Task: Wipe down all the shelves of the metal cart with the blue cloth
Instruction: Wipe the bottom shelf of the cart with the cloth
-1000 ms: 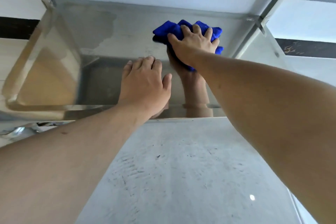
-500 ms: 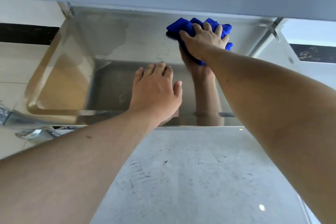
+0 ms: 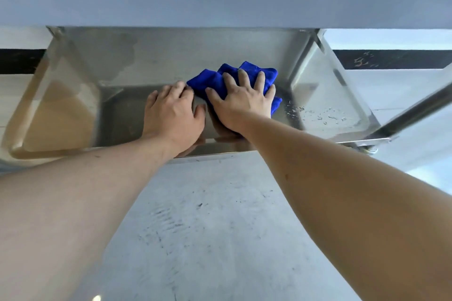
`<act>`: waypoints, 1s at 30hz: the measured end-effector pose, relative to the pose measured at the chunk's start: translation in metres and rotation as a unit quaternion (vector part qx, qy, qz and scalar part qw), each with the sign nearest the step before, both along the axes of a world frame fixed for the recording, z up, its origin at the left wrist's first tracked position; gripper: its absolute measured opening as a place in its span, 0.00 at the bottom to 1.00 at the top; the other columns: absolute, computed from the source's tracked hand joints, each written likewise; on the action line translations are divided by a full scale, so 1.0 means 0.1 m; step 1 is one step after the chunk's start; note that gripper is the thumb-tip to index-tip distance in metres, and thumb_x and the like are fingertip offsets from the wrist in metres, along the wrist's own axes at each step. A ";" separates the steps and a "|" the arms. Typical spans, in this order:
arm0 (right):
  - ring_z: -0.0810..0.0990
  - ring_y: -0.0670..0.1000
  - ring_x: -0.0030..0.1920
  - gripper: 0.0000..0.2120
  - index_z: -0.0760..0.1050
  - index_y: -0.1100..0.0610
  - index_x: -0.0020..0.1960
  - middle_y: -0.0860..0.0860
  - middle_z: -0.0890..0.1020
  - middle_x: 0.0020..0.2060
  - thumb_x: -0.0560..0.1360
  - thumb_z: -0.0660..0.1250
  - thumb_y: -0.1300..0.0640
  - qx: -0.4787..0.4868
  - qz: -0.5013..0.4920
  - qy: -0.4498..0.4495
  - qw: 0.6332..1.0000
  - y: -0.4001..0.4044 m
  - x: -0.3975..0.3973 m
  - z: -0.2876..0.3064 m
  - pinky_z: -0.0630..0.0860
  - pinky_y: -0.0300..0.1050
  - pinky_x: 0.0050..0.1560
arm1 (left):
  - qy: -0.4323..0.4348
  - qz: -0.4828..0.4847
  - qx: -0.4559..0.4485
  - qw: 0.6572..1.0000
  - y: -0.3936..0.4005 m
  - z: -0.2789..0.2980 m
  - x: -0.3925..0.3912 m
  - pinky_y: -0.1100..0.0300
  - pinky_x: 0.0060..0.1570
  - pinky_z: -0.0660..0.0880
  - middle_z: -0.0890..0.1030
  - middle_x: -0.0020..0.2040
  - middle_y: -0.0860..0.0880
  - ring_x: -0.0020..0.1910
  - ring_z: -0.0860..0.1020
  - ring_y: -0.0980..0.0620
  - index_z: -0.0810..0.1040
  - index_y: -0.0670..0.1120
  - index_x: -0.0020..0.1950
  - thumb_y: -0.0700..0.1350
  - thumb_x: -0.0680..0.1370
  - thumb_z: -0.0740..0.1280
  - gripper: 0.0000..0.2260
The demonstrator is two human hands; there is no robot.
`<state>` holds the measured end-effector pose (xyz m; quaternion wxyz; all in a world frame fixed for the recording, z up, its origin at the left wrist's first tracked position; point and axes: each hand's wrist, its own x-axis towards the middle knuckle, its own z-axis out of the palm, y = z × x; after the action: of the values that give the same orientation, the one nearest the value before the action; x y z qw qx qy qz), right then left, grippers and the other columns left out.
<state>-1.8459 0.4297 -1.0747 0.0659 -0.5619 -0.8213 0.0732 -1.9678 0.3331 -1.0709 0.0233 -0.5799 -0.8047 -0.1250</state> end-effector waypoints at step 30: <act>0.49 0.63 0.78 0.34 0.60 0.37 0.75 0.46 0.60 0.79 0.72 0.43 0.26 0.000 -0.136 -0.028 0.990 -0.07 1.40 0.03 0.45 0.68 0.73 | -0.109 -0.181 0.005 0.977 0.52 0.17 1.26 0.49 0.66 0.66 0.76 0.65 0.43 0.65 0.71 0.42 0.71 0.42 0.67 0.41 0.77 0.59 0.18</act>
<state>-1.7061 0.4230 -1.0718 0.0521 -0.6699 -0.7390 0.0482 -1.8416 0.3848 -1.0538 -0.0846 -0.6988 -0.6834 -0.1936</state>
